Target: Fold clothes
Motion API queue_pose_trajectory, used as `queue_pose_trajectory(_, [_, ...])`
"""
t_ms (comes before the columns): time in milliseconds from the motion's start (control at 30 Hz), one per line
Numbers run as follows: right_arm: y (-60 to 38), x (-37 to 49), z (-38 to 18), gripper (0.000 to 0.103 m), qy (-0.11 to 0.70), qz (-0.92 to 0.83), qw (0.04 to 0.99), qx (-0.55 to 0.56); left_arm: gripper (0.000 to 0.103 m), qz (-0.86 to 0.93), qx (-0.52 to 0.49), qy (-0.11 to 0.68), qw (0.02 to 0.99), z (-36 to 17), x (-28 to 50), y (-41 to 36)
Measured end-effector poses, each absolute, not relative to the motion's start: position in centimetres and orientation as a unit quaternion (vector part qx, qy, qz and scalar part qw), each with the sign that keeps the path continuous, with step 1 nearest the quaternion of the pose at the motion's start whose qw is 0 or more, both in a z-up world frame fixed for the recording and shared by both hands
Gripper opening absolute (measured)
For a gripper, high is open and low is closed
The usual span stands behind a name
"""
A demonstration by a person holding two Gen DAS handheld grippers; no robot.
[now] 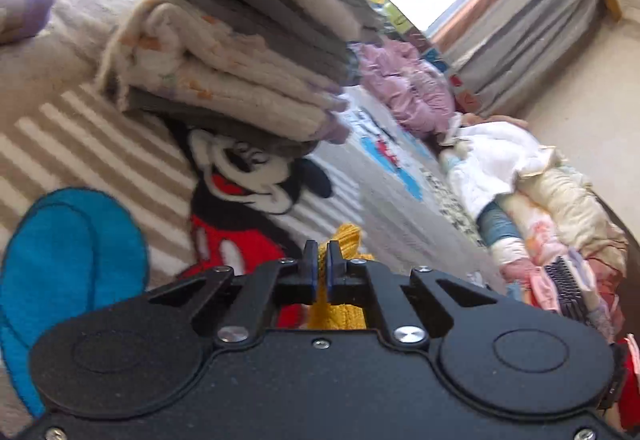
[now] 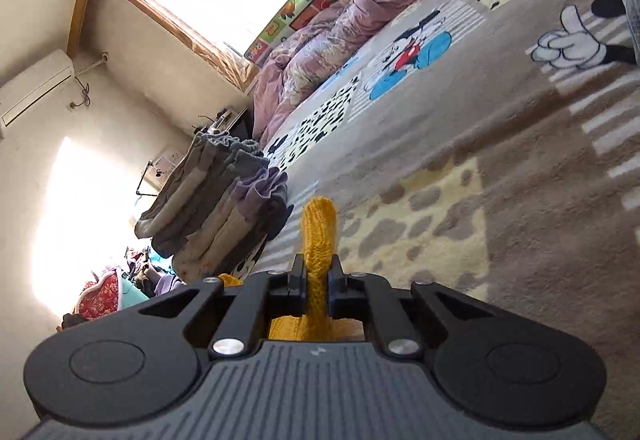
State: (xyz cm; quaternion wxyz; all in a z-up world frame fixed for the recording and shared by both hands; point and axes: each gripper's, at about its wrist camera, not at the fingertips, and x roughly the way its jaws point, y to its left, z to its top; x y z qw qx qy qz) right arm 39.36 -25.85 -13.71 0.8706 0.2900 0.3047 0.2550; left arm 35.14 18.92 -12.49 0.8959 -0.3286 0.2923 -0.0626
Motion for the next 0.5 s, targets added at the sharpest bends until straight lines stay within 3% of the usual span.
queue_pose_trajectory(67, [-25.9,39.7,-14.0,0.022,0.312,0.242,0.875,0.281,0.002,-0.062,-0.337,0.332,0.879,-13.8,36.1,19.0])
queue_pose_trajectory(133, [-26.0,40.0,-14.7,0.025,0.324,0.233,0.873,0.280,0.013,-0.066,-0.339,0.342,0.874,-13.7,36.6,19.0])
queue_pose_trajectory(167, [-26.0,40.2,-15.0,0.026,0.330,0.228,0.873,0.279,0.034,-0.071,-0.333,0.336,0.878,-13.2,36.7,18.9])
queue_pose_trajectory(200, [-26.0,40.3,-15.4,0.031,0.336,0.223,0.872,0.278,0.048,-0.070,-0.323,0.331,0.884,-12.8,36.7,18.7])
queue_pose_trajectory(267, [-25.9,40.6,-16.1,0.035,0.347,0.220,0.869,0.276,0.048,-0.069,-0.309,0.339,0.886,-13.1,36.9,18.3])
queue_pose_trajectory(300, [-25.4,40.6,-16.2,0.036,0.350,0.229,0.868,0.268,0.042,-0.069,-0.300,0.340,0.889,-13.4,36.9,18.0])
queue_pose_trajectory(333, [-24.8,40.4,-16.1,0.035,0.351,0.238,0.870,0.252,0.030,-0.067,-0.287,0.341,0.893,-13.5,37.0,17.7])
queue_pose_trajectory(367, [-24.3,40.3,-16.1,0.031,0.352,0.247,0.871,0.237,0.002,-0.065,-0.281,0.339,0.895,-13.5,36.9,17.6])
queue_pose_trajectory(400, [-23.7,40.1,-15.9,0.015,0.353,0.255,0.873,0.220,0.002,-0.061,-0.291,0.330,0.896,-13.3,36.6,17.9])
queue_pose_trajectory(500, [-24.3,39.5,-15.0,0.011,0.330,0.245,0.880,0.239,0.003,-0.048,-0.308,0.320,0.895,-13.0,36.1,18.8])
